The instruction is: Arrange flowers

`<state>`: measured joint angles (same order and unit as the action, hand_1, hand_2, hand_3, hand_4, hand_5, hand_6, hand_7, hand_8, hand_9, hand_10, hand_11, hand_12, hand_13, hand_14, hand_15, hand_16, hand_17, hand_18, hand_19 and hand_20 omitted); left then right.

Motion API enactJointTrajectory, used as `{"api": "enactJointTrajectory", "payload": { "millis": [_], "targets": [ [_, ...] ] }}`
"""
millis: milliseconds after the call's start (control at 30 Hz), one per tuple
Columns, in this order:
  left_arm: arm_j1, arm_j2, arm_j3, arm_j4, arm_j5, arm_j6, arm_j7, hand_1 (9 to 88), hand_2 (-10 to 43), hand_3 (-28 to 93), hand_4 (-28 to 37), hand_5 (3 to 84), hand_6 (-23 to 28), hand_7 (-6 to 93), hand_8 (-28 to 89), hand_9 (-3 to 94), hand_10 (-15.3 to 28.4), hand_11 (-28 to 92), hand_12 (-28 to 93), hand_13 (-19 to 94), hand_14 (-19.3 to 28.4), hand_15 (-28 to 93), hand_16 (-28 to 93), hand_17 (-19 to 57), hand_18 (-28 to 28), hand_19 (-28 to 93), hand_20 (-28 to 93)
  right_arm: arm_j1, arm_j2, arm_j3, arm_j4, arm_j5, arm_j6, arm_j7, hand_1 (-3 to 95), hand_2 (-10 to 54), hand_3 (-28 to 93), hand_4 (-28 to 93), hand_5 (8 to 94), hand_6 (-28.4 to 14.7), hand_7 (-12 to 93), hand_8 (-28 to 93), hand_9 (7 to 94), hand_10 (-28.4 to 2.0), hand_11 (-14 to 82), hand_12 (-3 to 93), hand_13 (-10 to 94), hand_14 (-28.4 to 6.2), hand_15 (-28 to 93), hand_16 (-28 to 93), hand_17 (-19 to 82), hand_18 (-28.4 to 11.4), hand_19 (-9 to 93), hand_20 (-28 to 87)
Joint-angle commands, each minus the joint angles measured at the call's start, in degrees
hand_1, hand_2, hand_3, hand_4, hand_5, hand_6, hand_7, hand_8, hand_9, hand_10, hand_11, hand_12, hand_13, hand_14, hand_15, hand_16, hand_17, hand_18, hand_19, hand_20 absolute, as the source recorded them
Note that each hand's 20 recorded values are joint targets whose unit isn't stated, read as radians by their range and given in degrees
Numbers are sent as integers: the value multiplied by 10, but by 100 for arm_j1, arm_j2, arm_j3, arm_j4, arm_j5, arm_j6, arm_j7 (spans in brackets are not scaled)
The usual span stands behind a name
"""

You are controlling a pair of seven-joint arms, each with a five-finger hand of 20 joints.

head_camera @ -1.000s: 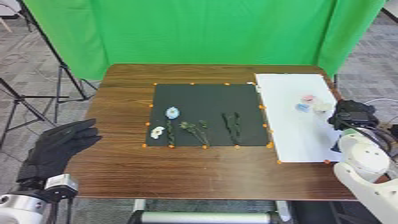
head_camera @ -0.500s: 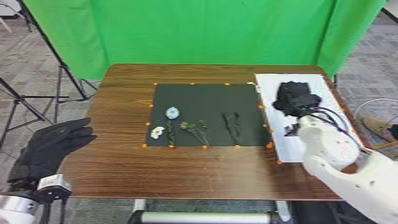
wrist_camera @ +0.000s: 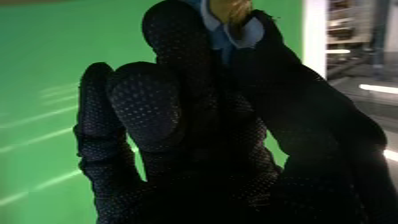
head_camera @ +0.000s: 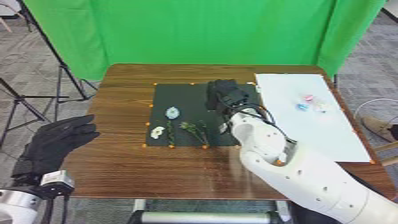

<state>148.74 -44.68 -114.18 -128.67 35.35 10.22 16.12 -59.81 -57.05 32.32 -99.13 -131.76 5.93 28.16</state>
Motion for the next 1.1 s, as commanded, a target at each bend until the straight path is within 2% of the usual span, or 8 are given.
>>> {"api": "enactJointTrajectory", "payload": {
  "millis": [33,200,233,333,533,767,967,1100],
  "targets": [
    [-68,-59,35,48,39,-106,-104,273,53,805,-110,479,142,118,-73,416,223,365,113,312,284,616,-123,-82,221,565,206,-146,-653,-242,18,-286,-133,-248,499,-57,763,-283,830,2,220,76,855,-95,292,290,723,-61,696,257,264,-218,826,210],
    [-310,-46,145,123,62,-159,-154,274,54,803,-108,477,142,110,-70,414,222,359,115,310,284,609,-121,-82,220,562,205,-97,-1062,-202,372,-453,-261,-279,498,-59,765,-283,831,2,218,79,856,-94,290,290,723,-63,697,258,262,-218,824,213],
    [-379,-60,164,137,87,-199,-213,274,53,802,-108,476,142,109,-69,414,221,357,115,310,284,608,-121,-82,220,563,206,-121,-1131,-174,419,-480,-287,-254,497,-59,767,-283,831,1,217,79,856,-94,290,291,723,-63,697,258,262,-219,824,214],
    [-505,-43,237,172,98,-226,-246,275,55,799,-108,475,142,104,-67,413,219,351,116,309,284,603,-120,-82,220,562,206,-151,-1261,-146,492,-430,-371,-187,496,-60,769,-283,832,1,215,81,856,-94,289,293,721,-65,698,260,262,-219,823,215],
    [-548,-97,222,196,114,-253,-296,275,56,798,-105,472,141,97,-64,411,218,341,118,307,284,595,-117,-82,219,559,206,-384,-1398,-54,522,-690,-452,-344,495,-61,772,-283,833,0,211,82,856,-94,287,297,720,-65,699,261,260,-218,822,218],
    [-720,-95,315,247,136,-308,-318,276,56,796,-104,472,141,93,-61,410,216,336,122,306,284,592,-113,-82,218,557,207,-316,-1419,-13,828,-860,-474,-231,498,-60,766,-283,832,0,208,81,855,-94,285,298,718,-66,699,261,258,-218,819,221],
    [-750,-92,365,255,129,-289,-320,277,56,797,-104,477,143,100,-62,414,220,345,124,310,284,598,-111,-82,218,557,208,-233,-1500,35,996,-929,-439,-220,501,-55,758,-283,827,1,210,76,848,-92,286,297,714,-66,699,261,256,-216,816,223],
    [-819,-94,413,273,146,-330,-358,277,56,799,-106,477,143,101,-64,415,220,348,122,311,284,602,-113,-82,219,558,209,-236,-1599,42,1017,-978,-387,-281,500,-55,757,-283,825,2,214,74,847,-91,288,294,714,-66,699,259,255,-216,814,224]
  ]
}}
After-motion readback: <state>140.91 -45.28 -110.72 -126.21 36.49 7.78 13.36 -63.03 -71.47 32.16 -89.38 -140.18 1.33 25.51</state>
